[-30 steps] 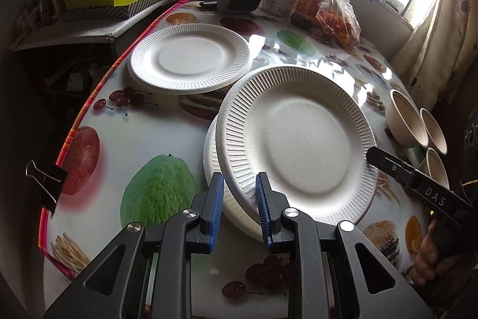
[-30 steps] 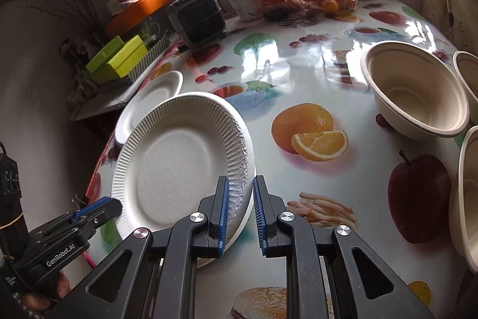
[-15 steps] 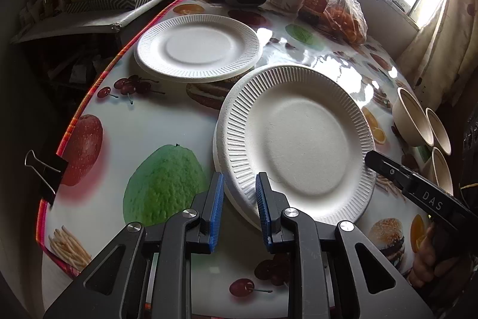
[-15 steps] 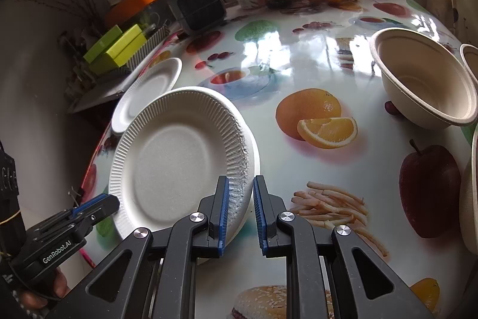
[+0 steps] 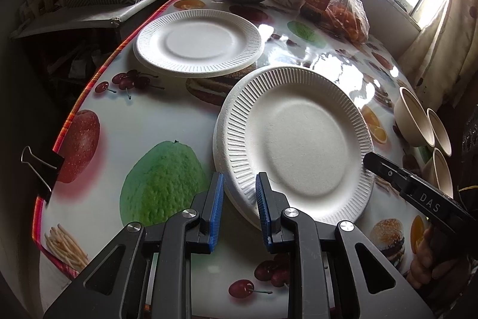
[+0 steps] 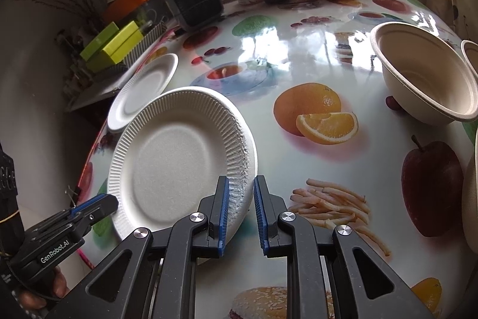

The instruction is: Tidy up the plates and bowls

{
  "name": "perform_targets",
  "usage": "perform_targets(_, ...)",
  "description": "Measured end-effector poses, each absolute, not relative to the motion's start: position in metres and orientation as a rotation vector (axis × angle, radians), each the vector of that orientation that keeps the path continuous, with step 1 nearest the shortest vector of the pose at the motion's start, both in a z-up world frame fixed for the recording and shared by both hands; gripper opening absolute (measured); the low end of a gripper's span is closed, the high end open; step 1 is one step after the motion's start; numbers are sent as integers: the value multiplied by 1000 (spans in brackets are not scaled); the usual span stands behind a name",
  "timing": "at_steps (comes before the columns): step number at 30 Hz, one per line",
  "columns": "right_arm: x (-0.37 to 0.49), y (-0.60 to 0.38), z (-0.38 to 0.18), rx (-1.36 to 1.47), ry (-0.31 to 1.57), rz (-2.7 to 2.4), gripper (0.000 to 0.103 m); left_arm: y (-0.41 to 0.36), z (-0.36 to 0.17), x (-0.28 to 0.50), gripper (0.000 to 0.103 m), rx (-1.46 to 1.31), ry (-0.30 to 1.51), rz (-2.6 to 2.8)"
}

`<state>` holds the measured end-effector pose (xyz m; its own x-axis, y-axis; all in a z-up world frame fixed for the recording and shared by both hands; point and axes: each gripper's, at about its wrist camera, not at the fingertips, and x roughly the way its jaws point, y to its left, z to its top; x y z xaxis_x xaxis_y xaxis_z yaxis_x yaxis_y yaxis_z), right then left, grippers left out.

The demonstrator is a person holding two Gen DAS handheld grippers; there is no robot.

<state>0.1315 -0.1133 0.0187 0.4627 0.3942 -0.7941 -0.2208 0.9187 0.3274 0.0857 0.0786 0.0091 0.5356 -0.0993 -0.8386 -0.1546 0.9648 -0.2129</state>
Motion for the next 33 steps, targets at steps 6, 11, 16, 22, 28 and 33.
perform_targets(6,131,-113,18,186,1024,380,17,79,10,86,23,-279,1010,35)
perform_targets(11,131,-113,18,186,1026,377,17,79,11,85,23,-283,1007,34)
perform_targets(16,131,-112,18,186,1026,377,20,81,11,86,23,-281,1006,34)
perform_targets(22,131,-114,18,187,1026,372,24,80,11,86,23,-282,1007,36)
perform_targets(28,131,-115,19,186,1022,370,33,80,12,86,24,-282,1005,36)
perform_targets(33,131,-115,23,185,1008,363,41,82,14,87,25,-285,1001,36)
